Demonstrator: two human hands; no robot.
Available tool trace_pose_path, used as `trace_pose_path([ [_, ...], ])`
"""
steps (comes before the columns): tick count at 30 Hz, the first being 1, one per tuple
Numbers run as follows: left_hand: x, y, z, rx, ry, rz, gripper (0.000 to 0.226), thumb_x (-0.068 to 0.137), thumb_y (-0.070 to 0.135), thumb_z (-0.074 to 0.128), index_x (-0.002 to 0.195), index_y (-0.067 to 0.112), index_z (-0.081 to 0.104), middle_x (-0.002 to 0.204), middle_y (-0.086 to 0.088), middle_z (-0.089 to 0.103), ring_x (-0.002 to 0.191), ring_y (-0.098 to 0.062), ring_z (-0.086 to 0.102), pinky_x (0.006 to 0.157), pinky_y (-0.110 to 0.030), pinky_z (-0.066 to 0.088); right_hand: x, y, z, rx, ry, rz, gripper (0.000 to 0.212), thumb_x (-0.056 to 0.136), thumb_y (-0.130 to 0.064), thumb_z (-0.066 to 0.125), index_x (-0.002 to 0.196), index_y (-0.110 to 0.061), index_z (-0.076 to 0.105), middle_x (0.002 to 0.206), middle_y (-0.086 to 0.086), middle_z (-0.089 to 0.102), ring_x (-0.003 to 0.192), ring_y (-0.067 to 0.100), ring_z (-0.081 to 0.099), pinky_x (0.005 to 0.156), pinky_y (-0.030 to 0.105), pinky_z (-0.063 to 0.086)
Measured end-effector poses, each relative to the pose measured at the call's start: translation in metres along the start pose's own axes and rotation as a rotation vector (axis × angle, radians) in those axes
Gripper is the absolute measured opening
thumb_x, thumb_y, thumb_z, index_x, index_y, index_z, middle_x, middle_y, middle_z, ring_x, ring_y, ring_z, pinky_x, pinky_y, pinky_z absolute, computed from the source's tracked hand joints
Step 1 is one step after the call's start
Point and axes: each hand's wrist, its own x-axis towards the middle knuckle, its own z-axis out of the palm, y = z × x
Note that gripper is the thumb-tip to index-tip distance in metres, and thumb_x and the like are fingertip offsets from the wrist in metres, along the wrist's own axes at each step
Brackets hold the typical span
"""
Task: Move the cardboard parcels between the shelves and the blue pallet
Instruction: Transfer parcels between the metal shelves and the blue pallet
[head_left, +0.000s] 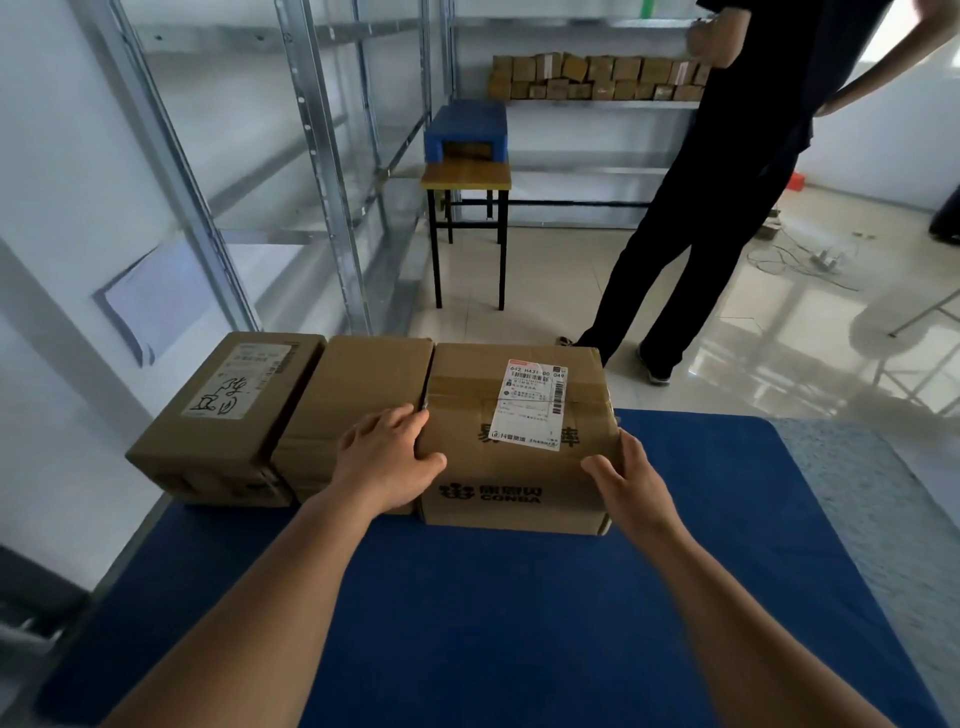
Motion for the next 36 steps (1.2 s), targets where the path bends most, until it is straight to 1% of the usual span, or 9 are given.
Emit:
trace_pose_path([
  [3, 0.001, -0.002, 0.0, 0.022, 0.005, 0.01, 0.067, 0.09, 0.055, 0.038, 0.148, 0.032, 0.015, 0.156, 0.01, 0.009, 0.143, -0.021, 0.007, 0.113, -0.044, 0.012, -0.002, -0.007, -0.003, -0.077, -0.025, 0.024, 0.038, 0.09, -0.035, 0.051, 0.125, -0.025, 0.04, 0.098, -0.009, 0.052, 0.082, 0.007, 0.05, 0.061, 0.026, 0.04],
  [6, -0.002, -0.002, -0.003, -0.02, 0.013, 0.021, 0.069, 0.091, 0.053, 0.04, 0.149, 0.032, 0.011, 0.157, 0.008, 0.01, 0.143, -0.021, 0.008, 0.113, -0.044, 0.012, -0.006, -0.024, -0.006, -0.223, 0.04, 0.021, 0.05, 0.084, -0.034, 0.053, 0.13, -0.023, 0.036, 0.122, 0.005, 0.045, 0.108, 0.02, 0.045, 0.082, 0.039, 0.046],
  [8, -0.011, 0.001, -0.005, -0.085, 0.072, 0.026, 0.067, 0.092, 0.05, 0.042, 0.149, 0.031, 0.012, 0.157, 0.005, 0.01, 0.143, -0.021, 0.009, 0.114, -0.043, 0.011, -0.012, -0.037, -0.005, -0.351, 0.133, -0.082, 0.066, 0.082, -0.034, 0.055, 0.141, -0.025, 0.026, 0.138, 0.003, 0.034, 0.125, 0.023, 0.033, 0.095, 0.043, 0.043],
  [13, -0.061, 0.012, -0.007, -0.184, 0.375, 0.06, 0.063, 0.094, 0.044, 0.044, 0.148, 0.026, 0.019, 0.156, 0.002, 0.02, 0.143, -0.017, 0.013, 0.115, -0.04, 0.009, -0.043, -0.058, 0.01, -0.537, 0.216, -0.435, 0.059, 0.089, -0.031, 0.048, 0.144, -0.023, 0.028, 0.147, -0.001, 0.029, 0.132, 0.019, 0.023, 0.109, 0.037, 0.025],
  [18, -0.149, 0.006, 0.012, -0.277, 0.557, -0.123, 0.064, 0.093, 0.043, 0.046, 0.149, 0.025, 0.019, 0.154, 0.002, 0.024, 0.143, -0.016, 0.014, 0.116, -0.038, 0.008, -0.099, -0.059, 0.038, -0.542, 0.109, -0.645, 0.058, 0.089, -0.041, 0.049, 0.141, -0.022, 0.034, 0.144, 0.004, 0.037, 0.128, 0.023, 0.031, 0.105, 0.038, 0.029],
  [22, -0.22, -0.008, 0.034, -0.236, 0.6, -0.313, 0.067, 0.092, 0.044, 0.048, 0.149, 0.021, 0.02, 0.155, -0.002, 0.023, 0.144, -0.019, 0.014, 0.116, -0.041, 0.006, -0.149, -0.055, 0.064, -0.545, -0.009, -0.828, 0.06, 0.088, -0.047, 0.054, 0.138, -0.016, 0.045, 0.141, 0.011, 0.044, 0.127, 0.03, 0.041, 0.102, 0.043, 0.036],
  [27, -0.3, -0.027, 0.042, -0.17, 0.686, -0.543, 0.07, 0.09, 0.044, 0.052, 0.148, 0.022, 0.022, 0.155, -0.003, 0.023, 0.142, -0.021, 0.019, 0.115, -0.042, 0.012, -0.206, -0.065, 0.099, -0.479, -0.147, -0.975, 0.063, 0.082, -0.046, 0.065, 0.133, -0.012, 0.053, 0.139, 0.015, 0.047, 0.126, 0.035, 0.045, 0.1, 0.048, 0.038],
  [31, -0.365, -0.037, 0.046, -0.115, 0.755, -0.75, 0.069, 0.09, 0.048, 0.049, 0.148, 0.022, 0.021, 0.156, -0.004, 0.021, 0.143, -0.022, 0.016, 0.116, -0.042, 0.007, -0.258, -0.075, 0.123, -0.402, -0.279, -1.109, 0.06, 0.08, -0.044, 0.068, 0.129, -0.012, 0.056, 0.137, 0.016, 0.051, 0.123, 0.035, 0.048, 0.098, 0.048, 0.039],
  [36, -0.427, -0.046, 0.045, -0.106, 0.806, -0.872, 0.07, 0.09, 0.049, 0.05, 0.148, 0.022, 0.02, 0.157, -0.003, 0.015, 0.144, -0.021, 0.011, 0.117, -0.044, 0.006, -0.314, -0.088, 0.139, -0.264, -0.358, -1.25, 0.05, 0.081, -0.039, 0.069, 0.12, -0.009, 0.061, 0.126, 0.015, 0.059, 0.114, 0.034, 0.055, 0.093, 0.045, 0.043],
])
